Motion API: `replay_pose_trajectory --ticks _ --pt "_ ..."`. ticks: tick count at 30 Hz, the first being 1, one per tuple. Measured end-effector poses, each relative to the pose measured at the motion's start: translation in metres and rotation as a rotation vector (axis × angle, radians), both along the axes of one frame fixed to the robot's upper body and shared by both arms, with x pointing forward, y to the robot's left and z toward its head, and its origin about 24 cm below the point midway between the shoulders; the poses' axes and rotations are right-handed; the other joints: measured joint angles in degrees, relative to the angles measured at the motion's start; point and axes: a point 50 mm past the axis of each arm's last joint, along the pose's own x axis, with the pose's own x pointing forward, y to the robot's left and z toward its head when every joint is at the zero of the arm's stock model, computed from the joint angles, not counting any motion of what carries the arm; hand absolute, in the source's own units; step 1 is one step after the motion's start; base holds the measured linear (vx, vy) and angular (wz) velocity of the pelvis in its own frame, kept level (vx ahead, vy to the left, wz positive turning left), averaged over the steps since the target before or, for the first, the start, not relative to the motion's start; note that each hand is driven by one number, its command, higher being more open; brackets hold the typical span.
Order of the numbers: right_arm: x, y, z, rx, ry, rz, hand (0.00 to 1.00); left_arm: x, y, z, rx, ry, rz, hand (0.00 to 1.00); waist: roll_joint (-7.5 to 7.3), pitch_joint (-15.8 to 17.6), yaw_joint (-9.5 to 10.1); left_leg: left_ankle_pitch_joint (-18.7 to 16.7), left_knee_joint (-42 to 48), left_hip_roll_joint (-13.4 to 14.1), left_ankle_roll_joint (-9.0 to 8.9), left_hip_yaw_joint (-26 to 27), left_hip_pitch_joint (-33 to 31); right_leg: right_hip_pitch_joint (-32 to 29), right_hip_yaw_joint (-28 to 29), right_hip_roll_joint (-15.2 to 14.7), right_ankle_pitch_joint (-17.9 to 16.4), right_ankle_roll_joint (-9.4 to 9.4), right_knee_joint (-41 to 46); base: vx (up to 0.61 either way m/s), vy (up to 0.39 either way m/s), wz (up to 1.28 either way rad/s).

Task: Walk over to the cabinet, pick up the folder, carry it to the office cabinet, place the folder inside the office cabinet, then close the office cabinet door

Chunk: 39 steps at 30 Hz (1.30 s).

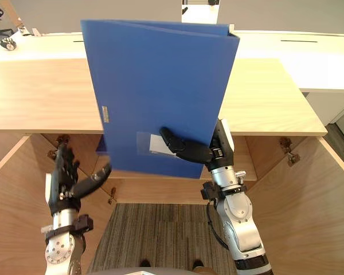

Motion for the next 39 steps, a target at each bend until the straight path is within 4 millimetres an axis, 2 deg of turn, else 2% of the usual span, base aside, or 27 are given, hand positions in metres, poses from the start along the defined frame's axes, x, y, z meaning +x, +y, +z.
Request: replay_pose_trajectory --ticks 1,2,4,6,8,10,11,13,14,16,20,22,25,29,34,39 --pt "0.0 0.001 -0.001 -0.006 0.002 0.008 0.0 -0.006 0.0 -0.012 -0.014 0.068 -0.003 1.0 -0.01 -0.1 -0.01 0.0 0.0 0.0 0.0 0.1 -0.1 -0.2 0.1 0.0 0.0 0.02 0.0 0.01 0.001 -0.13" --pt "0.0 0.007 -0.003 -0.033 0.011 0.041 0.0 -0.026 -0.002 -0.04 -0.064 0.226 -0.012 1.0 -0.05 -0.1 -0.04 0.0 0.1 0.0 0.0 0.6 -0.6 -0.9 0.5 -0.1 0.1 0.03 0.0 0.01 0.003 -0.12" --pt "0.002 0.02 -0.009 -0.098 0.022 0.097 0.0 -0.046 -0.007 -0.064 -0.094 0.383 -0.037 1.0 -0.04 0.1 -0.34 0.0 0.8 0.0 0.0 0.9 -2.1 -2.4 1.0 -0.1 0.5 -0.05 0.1 -0.02 0.005 -0.13" --pt "0.011 0.034 -0.011 -0.186 0.007 0.152 0.0 -0.048 -0.012 -0.077 -0.109 0.461 -0.085 1.0 -0.14 2.8 -0.22 -1.2 4.9 0.2 0.15 1.2 -5.8 -5.5 1.8 -0.3 0.6 -0.1 2.2 -0.08 0.003 -0.13" --pt "0.022 0.049 -0.009 -0.279 -0.028 0.202 0.0 -0.033 -0.017 -0.08 -0.112 0.472 -0.126 1.0 0.32 7.3 -0.08 -4.0 13.3 1.6 0.15 1.3 -12.4 -10.4 2.7 0.1 0.5 -0.3 6.5 -0.2 -0.022 -0.15" --pt "0.032 0.069 -0.005 -0.395 -0.082 0.25 0.0 -0.007 -0.019 -0.075 -0.103 0.424 -0.152 1.0 1.21 12.7 0.26 -7.2 23.7 3.6 0.29 1.3 -21.6 -18.5 3.3 0.9 -0.9 -1.14 13.5 -0.32 -0.016 -0.22" --pt "0.033 0.073 -0.005 -0.422 -0.095 0.258 0.0 -0.001 -0.018 -0.073 -0.096 0.412 -0.16 1.0 1.25 13.9 0.25 -7.8 25.5 3.9 0.33 1.4 -23.4 -20.4 3.5 1.0 -1.6 -1.03 15.3 -0.3 0.019 -0.18" --pt "0.034 0.083 -0.006 -0.527 -0.135 0.267 0.0 0.018 -0.016 -0.064 -0.063 0.362 -0.19 1.0 1.66 17.4 0.27 -10.1 32.9 4.7 0.22 1.5 -30.5 -28.7 4.3 1.1 -4.5 -0.94 24.2 -0.27 0.018 -0.13" --pt "0.034 0.083 -0.006 -0.544 -0.145 0.264 0.0 0.024 -0.017 -0.061 -0.059 0.341 -0.192 1.0 1.84 18.2 0.28 -10.7 34.8 4.9 0.38 1.5 -32.3 -30.7 4.5 1.0 -5.1 -0.91 26.4 -0.25 0.004 -0.09" --pt "0.041 0.085 0.0 -0.589 -0.184 0.231 0.0 0.051 -0.02 -0.046 -0.033 0.247 -0.218 1.0 3.14 19.9 0.32 -12.5 42.3 5.7 0.93 1.0 -40.5 -39.3 5.2 0.8 -6.9 -0.79 34.1 -0.26 0.007 -0.08" --pt "0.057 0.083 0.01 -0.551 -0.178 0.158 0.0 0.078 -0.025 -0.024 -0.012 0.135 -0.244 1.0 3.65 20.9 0.37 -15.2 51.1 7.0 0.69 0.1 -50.6 -49.5 5.4 0.4 -9.4 -0.72 43.3 -0.19 -0.001 0.01" --pt "0.068 0.076 0.027 -0.418 -0.165 0.109 0.0 0.092 -0.028 -0.01 -0.024 0.055 -0.24 1.0 3.7 21.0 0.69 -16.7 57.3 7.4 0.72 -1.3 -57.5 -56.1 5.1 0.0 -11.7 -0.56 49.9 -0.16 -0.028 0.15" --pt "0.084 0.064 0.057 -0.241 -0.182 0.021 0.0 0.109 -0.036 0.007 -0.046 -0.04 -0.237 1.0 3.72 22.2 2.09 -17.5 61.1 7.9 0.77 -1.5 -61.8 -60.7 5.4 0.0 -12.7 -0.58 54.2 -0.1 -0.031 0.0" --pt "0.111 0.039 0.126 0.171 -0.22 -0.083 0.0 0.121 -0.045 0.03 -0.053 -0.16 -0.249 1.0 3.84 22.4 3.43 -17.9 65.4 8.3 0.99 -2.3 -68.5 -67.5 5.5 -0.1 -13.5 -1.08 58.8 -0.07 -0.057 0.01" --pt "0.128 0.013 0.168 0.535 -0.191 -0.112 0.0 0.123 -0.046 0.033 -0.08 -0.187 -0.202 1.0 3.94 22.4 3.71 -17.8 66.0 8.3 1.11 -2.9 -69.9 -68.5 4.9 -0.3 -14.0 -1.23 59.6 -0.02 -0.055 0.03" --pt "0.138 -0.007 0.194 0.826 -0.156 -0.098 0.0 0.125 -0.05 0.037 -0.108 -0.21 -0.18 1.0 3.98 22.4 4.94 -17.5 65.5 8.0 1.03 -3.9 -71.0 -69.1 3.7 -0.7 -14.4 -1.59 59.5 -0.02 -0.057 0.08"
